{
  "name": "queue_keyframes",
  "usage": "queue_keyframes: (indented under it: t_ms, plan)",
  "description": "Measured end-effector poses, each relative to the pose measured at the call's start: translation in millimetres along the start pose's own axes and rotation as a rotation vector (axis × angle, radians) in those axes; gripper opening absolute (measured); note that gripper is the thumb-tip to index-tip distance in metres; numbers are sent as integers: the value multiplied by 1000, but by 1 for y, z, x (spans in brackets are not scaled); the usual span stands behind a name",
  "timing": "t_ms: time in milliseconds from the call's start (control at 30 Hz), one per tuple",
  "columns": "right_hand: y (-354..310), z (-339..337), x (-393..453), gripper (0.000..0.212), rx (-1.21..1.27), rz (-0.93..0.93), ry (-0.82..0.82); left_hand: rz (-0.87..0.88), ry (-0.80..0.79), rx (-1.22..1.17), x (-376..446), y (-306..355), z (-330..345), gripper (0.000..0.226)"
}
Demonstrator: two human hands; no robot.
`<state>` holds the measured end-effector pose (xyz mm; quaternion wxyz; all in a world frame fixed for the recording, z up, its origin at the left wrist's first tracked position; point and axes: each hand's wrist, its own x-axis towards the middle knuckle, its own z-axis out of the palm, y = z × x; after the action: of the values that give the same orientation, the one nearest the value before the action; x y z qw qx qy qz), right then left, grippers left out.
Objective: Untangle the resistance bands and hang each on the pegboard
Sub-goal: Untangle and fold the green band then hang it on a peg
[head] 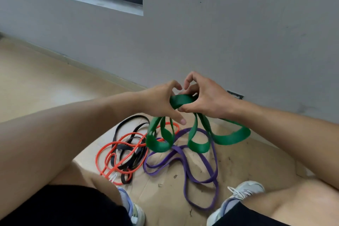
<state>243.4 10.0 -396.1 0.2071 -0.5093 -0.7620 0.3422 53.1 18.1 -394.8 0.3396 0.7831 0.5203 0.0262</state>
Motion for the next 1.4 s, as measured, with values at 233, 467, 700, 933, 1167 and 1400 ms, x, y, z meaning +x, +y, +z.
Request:
queue_keyframes:
  t_ms: [233,467,700,933,1167,1400]
  plan:
    - [11,-2,-2,49,100,1,-43,6,207,96,-3,7,-12,33]
    - [11,4,4,62,112,2,-4,13,280,-116,-12,7,-22,27]
    - [33,11,-5,51,49,132,-160,45,333,-385,-21,-2,-31,30]
    - [35,11,-3,31,241,175,-158,73,301,-443,-17,-11,-25,32]
    - [33,1,1,31,325,142,-114,100,288,-343,-14,-14,-22,33]
    - [36,-14,0,34,312,113,-29,107,320,-255,-15,-24,-25,33]
